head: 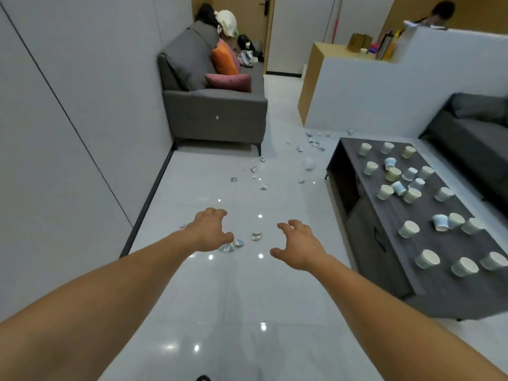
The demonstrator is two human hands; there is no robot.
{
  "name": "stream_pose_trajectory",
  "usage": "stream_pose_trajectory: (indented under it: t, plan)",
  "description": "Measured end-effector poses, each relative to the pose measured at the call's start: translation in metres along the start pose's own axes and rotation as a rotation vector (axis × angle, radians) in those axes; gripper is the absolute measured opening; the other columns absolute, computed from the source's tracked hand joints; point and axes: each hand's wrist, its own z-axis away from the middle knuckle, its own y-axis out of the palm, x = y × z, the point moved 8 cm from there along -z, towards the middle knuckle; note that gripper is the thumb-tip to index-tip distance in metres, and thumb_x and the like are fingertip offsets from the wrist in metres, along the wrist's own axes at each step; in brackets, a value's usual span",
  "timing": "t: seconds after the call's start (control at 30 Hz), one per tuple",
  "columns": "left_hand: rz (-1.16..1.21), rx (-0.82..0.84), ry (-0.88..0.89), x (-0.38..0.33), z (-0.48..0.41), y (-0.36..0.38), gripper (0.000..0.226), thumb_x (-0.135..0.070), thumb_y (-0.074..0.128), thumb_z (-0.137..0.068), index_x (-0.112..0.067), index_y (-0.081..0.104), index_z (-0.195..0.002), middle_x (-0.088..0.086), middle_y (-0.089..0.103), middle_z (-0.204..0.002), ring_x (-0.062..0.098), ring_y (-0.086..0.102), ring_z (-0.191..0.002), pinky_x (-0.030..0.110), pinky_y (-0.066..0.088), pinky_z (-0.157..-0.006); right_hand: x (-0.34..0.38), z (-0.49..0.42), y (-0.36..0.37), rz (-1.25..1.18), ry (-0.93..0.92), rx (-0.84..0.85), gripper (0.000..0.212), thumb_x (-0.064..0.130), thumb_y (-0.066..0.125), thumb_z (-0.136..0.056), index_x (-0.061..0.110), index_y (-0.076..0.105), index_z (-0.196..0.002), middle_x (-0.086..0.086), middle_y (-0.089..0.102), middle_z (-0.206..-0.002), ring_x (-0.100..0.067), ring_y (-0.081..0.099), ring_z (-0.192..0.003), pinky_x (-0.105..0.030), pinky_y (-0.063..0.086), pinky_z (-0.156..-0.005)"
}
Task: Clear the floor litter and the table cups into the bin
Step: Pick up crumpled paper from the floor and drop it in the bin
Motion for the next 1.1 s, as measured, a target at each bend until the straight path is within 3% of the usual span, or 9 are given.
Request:
stream_pose_trajectory:
  t: [0.27, 0.53, 0.67, 1.1]
  plan:
    - [-0.041, 0.078, 0.051, -0.051, -0.120, -0.006, 0.075, -0.043, 0.057, -0.087, -0.019, 0.022, -0.149, 0.008, 0.025, -0.153, 0.029, 0.024, -0.139, 0.043, 0.032, -0.109, -0.060, -0.102, -0.024, -0.023, 0.057, 0.027, 0.079, 0.051, 0.060, -0.089, 0.024, 0.022, -0.153, -0.003, 0.016, -0.159, -0.024, 0.018, -0.144, -0.042, 0.033, -0.112]
    - [0.017, 0.105, -0.076, -0.081, -0.217, -0.013, 0.075, -0.042, 0.058, -0.088, -0.020, 0.022, -0.150, 0.007, 0.026, -0.153, 0.027, 0.026, -0.139, 0.041, 0.032, -0.111, -0.111, -0.234, -0.051, 0.008, -0.035, 0.126, 0.083, 0.053, 0.061, -0.088, 0.023, 0.021, -0.153, -0.004, 0.016, -0.159, -0.025, 0.020, -0.144, -0.042, 0.033, -0.111]
    - [0.075, 0.060, -0.159, -0.066, -0.253, -0.027, 0.073, -0.042, 0.058, -0.088, -0.019, 0.023, -0.149, 0.008, 0.028, -0.152, 0.028, 0.028, -0.138, 0.040, 0.032, -0.109, -0.101, -0.291, -0.057, 0.040, -0.106, 0.178, 0.083, 0.052, 0.063, -0.086, 0.022, 0.022, -0.152, -0.005, 0.018, -0.158, -0.027, 0.021, -0.143, -0.043, 0.033, -0.111]
    - [0.236, 0.129, -0.324, 0.027, -0.408, -0.029, 0.073, -0.039, 0.057, -0.089, -0.016, 0.024, -0.149, 0.012, 0.030, -0.150, 0.030, 0.031, -0.136, 0.040, 0.033, -0.108, -0.041, -0.477, -0.028, 0.195, -0.261, 0.346, 0.082, 0.049, 0.064, -0.087, 0.025, 0.022, -0.152, -0.003, 0.017, -0.159, -0.025, 0.021, -0.143, -0.042, 0.035, -0.110]
